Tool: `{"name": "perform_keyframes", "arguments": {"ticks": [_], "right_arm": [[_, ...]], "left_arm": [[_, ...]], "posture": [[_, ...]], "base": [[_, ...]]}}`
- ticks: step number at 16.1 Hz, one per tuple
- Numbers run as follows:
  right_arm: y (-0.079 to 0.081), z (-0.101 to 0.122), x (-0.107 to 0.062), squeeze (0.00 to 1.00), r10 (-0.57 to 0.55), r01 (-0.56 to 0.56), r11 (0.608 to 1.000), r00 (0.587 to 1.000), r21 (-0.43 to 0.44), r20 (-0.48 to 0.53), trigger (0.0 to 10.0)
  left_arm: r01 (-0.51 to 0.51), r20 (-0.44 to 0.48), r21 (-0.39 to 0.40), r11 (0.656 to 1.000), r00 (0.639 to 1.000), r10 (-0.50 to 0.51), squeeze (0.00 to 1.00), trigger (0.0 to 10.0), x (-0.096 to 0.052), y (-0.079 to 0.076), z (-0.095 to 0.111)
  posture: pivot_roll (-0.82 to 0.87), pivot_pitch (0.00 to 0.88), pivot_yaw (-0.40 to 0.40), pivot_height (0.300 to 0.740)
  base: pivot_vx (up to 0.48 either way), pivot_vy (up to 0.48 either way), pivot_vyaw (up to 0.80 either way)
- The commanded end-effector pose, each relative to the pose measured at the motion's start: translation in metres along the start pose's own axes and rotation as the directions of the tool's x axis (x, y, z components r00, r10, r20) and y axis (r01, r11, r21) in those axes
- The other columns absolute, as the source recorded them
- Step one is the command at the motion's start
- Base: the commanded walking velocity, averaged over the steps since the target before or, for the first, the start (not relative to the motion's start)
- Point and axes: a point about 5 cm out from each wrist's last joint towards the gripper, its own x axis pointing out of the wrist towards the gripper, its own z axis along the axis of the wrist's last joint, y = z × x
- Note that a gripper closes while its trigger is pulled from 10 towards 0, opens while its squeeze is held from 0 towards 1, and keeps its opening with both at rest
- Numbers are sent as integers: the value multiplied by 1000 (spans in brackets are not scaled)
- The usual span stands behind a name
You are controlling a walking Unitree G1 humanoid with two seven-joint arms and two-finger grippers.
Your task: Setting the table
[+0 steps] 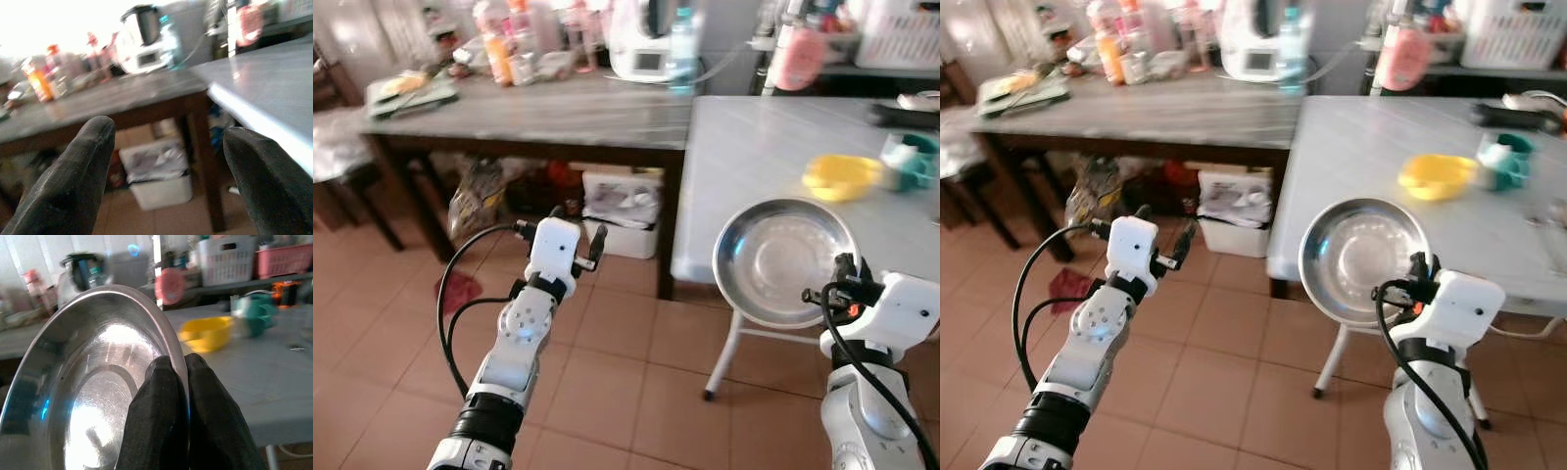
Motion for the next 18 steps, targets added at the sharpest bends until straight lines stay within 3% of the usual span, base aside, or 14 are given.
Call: {"name": "perform_keyframes", "arguments": {"ticks": [1, 3, 7, 14, 18], "right_arm": [[7, 6, 2, 0, 23, -24, 1000, 999, 15, 25, 10000], [6, 5, 2, 0, 20, -20, 1000, 1000, 14, 21, 10000], [6, 5, 1, 0, 20, -20, 1000, 1000, 12, 19, 10000], [10, 5, 4, 0, 47, -47, 999, 998, -2, 28, 10000], [10, 5, 7, 0, 47, -47, 999, 998, -5, 33, 10000]], "left_arm": [[-16, -17, 12, 1000, 1000, 16, 0, 10000, -1, 6, -4], [-18, -19, 7, 1000, 1000, 18, 0, 10000, -1, 6, -4], [-6, -19, -1, 1000, 1000, 6, 0, 10000, -1, 4, -4], [19, 27, -43, 999, 999, -18, 0, 10000, 2, -1, 2], [40, 33, -57, 998, 999, -38, 0, 10000, 3, -4, 2]], "posture": [[46, 40, 39, 740], [47, 40, 39, 740], [44, 41, 37, 740], [48, 36, 23, 740], [49, 18, 28, 740]], "base": [[0, 480, 0], [0, 433, -741], [0, 0, -788], [0, 0, 0], [304, 0, 0]]}}
